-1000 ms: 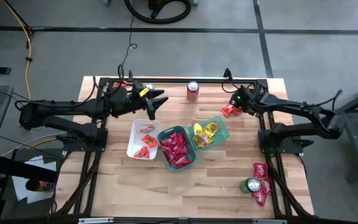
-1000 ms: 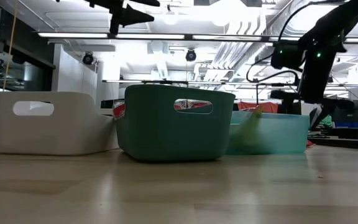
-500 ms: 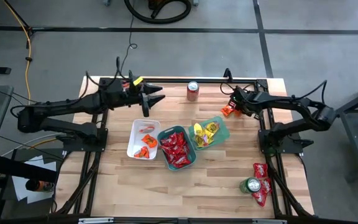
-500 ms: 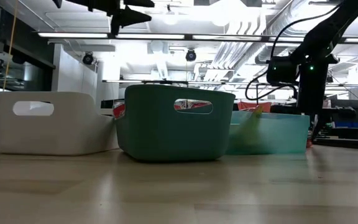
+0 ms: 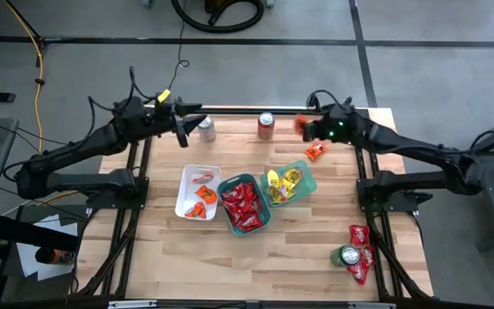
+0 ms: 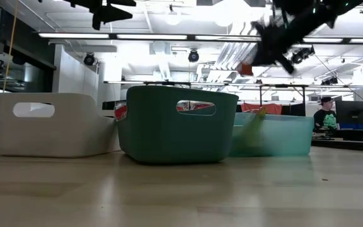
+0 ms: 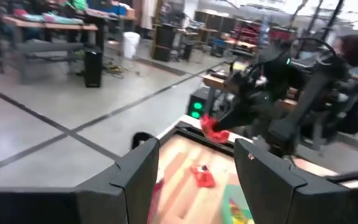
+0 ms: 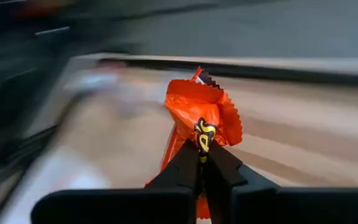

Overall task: Sort candy
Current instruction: Put the orange chocolate into the white bin

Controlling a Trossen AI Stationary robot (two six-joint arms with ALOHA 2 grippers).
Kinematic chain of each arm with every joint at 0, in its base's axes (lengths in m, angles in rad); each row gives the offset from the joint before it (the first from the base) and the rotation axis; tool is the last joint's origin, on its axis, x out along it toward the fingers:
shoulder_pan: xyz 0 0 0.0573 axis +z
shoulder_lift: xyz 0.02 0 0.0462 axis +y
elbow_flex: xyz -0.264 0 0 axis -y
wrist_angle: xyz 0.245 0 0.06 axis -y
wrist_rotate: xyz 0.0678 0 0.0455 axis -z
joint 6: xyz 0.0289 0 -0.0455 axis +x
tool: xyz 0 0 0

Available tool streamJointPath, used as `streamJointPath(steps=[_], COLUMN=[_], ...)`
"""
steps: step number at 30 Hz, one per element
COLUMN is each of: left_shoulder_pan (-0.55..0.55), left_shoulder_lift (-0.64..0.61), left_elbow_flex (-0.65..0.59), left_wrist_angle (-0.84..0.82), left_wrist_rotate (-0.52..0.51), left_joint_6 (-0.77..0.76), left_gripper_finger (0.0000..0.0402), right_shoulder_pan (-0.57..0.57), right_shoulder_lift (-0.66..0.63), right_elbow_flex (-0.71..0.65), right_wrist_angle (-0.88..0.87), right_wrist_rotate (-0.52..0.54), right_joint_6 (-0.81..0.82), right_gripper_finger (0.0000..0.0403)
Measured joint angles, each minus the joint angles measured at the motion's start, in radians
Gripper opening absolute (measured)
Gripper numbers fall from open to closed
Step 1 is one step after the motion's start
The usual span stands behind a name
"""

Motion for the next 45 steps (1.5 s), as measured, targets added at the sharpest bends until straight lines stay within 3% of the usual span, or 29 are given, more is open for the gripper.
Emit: streamJointPath(steps=[4, 7, 15, 27, 35, 45], left_shoulder_pan=[-0.007, -0.037, -0.186, -0.191, -0.143, -0.132], left_shoulder_lift=[0.008, 0.034, 0.132, 0.128, 0.060, 0.033], left_elbow_flex=[0.000, 0.000, 0.000, -0.001, 0.000, 0.000], left_wrist_angle=[0.008, 0.007, 0.043, 0.100, 0.104, 0.103], left_wrist_rotate=[0.094, 0.166, 0.181, 0.166, 0.163, 0.162], left_joint_6=[-0.030, -0.086, -0.147, -0.138, -0.139, -0.140], left_gripper_finger=[0.0195, 0.0195, 0.0195, 0.0195, 0.0195, 0.0195], right_shoulder_pan=[0.119, 0.216, 0.400, 0.412, 0.421, 0.436], right_shoulder_lift=[-0.001, 0.029, 0.132, 0.185, 0.515, 0.928], right_elbow_flex=[0.000, 0.001, 0.000, 0.045, 0.348, 0.676], right_wrist_angle=[0.260, 0.378, 0.525, 0.598, 0.520, 0.483], right_wrist_rotate=[-0.218, -0.286, -0.304, -0.251, -0.271, -0.284], right_joint_6=[-0.181, -0.274, -0.420, -0.372, -0.559, -0.524], right_gripper_finger=[0.0012, 0.0008, 0.0005, 0.0003, 0.0003, 0.0017])
